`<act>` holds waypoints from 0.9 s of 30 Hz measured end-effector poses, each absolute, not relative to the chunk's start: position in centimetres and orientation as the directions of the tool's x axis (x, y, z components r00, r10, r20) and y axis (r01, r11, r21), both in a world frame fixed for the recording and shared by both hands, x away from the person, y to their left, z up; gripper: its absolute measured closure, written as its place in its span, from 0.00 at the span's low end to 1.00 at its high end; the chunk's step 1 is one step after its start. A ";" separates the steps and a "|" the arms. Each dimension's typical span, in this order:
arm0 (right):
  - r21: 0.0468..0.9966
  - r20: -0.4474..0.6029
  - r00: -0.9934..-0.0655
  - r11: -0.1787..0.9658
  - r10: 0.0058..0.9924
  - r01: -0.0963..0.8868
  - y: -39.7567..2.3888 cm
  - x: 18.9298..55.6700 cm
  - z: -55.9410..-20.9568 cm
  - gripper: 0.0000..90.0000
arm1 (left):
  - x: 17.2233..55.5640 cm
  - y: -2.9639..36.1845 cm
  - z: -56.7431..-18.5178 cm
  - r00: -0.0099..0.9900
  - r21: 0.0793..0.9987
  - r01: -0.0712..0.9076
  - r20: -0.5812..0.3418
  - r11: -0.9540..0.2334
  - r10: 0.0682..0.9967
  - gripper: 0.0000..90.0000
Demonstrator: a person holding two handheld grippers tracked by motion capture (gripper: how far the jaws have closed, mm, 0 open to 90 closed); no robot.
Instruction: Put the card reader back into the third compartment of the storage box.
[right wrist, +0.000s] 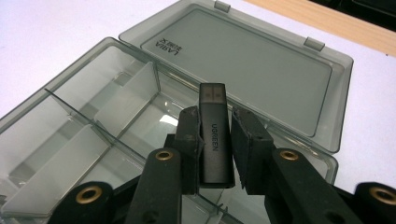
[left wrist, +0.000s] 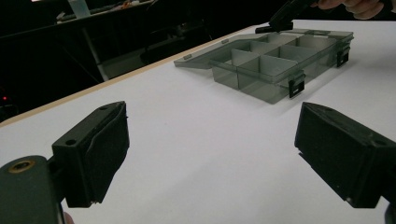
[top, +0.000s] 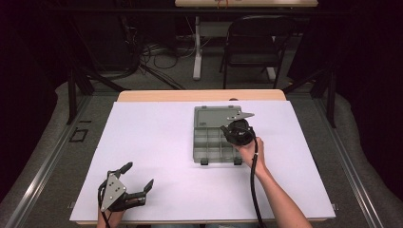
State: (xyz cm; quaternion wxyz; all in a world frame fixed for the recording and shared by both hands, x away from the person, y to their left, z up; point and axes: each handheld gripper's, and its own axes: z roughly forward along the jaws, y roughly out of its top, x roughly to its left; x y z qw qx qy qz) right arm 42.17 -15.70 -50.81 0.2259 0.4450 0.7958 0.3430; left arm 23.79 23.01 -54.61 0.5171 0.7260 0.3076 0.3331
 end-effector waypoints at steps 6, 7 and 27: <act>0.735 -0.038 -0.499 0.362 0.866 0.573 -15.6 42.5 -51.0 0.67 | 23.8 23.1 -54.6 0.588 0.956 0.103 0.164 -0.274 0.792 0.11; 0.738 -0.033 -0.506 0.363 0.862 0.570 -15.8 42.4 -50.9 0.61 | 23.8 23.1 -54.6 0.588 0.956 0.103 0.163 -0.273 0.792 0.11; 0.748 0.065 -0.629 0.380 0.774 0.545 -18.1 38.8 -49.5 0.03 | 23.7 23.1 -54.6 0.589 0.956 0.104 0.164 -0.275 0.791 0.11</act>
